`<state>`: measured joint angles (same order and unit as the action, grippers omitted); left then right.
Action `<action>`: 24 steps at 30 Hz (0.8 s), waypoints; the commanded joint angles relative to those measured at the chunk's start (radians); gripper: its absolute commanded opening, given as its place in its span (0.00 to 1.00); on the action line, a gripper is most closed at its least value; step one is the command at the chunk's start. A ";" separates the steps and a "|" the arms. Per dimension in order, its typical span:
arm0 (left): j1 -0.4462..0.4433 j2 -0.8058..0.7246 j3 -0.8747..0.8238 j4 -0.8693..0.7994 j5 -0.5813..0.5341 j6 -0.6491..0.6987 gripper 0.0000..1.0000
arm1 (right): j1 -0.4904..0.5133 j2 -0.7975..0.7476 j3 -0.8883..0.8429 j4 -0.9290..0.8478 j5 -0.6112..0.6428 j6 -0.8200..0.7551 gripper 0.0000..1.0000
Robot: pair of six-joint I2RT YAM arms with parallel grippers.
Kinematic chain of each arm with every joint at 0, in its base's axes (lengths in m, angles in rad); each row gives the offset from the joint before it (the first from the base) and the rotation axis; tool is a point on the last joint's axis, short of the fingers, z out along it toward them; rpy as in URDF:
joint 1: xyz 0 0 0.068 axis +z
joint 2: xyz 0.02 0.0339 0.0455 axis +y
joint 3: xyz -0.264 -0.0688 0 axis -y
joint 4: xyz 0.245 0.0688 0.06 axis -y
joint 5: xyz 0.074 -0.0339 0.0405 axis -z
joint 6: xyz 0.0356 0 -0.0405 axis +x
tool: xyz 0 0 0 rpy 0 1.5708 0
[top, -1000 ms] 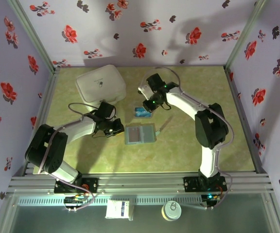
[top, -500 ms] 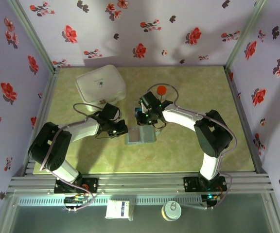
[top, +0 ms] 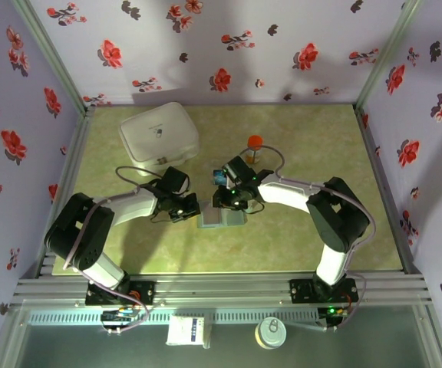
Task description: Take the credit cards out of the card holder
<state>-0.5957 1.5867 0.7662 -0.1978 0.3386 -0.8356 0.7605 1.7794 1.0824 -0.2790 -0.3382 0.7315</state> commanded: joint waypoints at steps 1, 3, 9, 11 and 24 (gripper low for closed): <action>-0.005 0.015 -0.008 -0.026 -0.034 -0.003 0.04 | 0.009 0.001 -0.009 0.029 -0.025 0.032 0.32; -0.006 0.021 -0.001 -0.044 -0.045 0.006 0.03 | 0.012 0.011 -0.010 0.037 -0.032 0.035 0.31; -0.006 0.033 -0.008 -0.043 -0.045 0.008 0.03 | 0.019 0.038 -0.004 0.052 -0.055 0.040 0.27; -0.005 0.038 -0.011 -0.037 -0.045 0.005 0.03 | 0.022 0.046 -0.004 0.058 -0.061 0.042 0.27; -0.006 0.046 -0.010 -0.041 -0.040 0.004 0.03 | 0.026 0.068 -0.003 0.030 -0.037 0.028 0.25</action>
<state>-0.5957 1.6085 0.7662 -0.2111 0.3141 -0.8349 0.7792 1.8469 1.0824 -0.2283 -0.3985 0.7635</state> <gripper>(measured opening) 0.051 0.246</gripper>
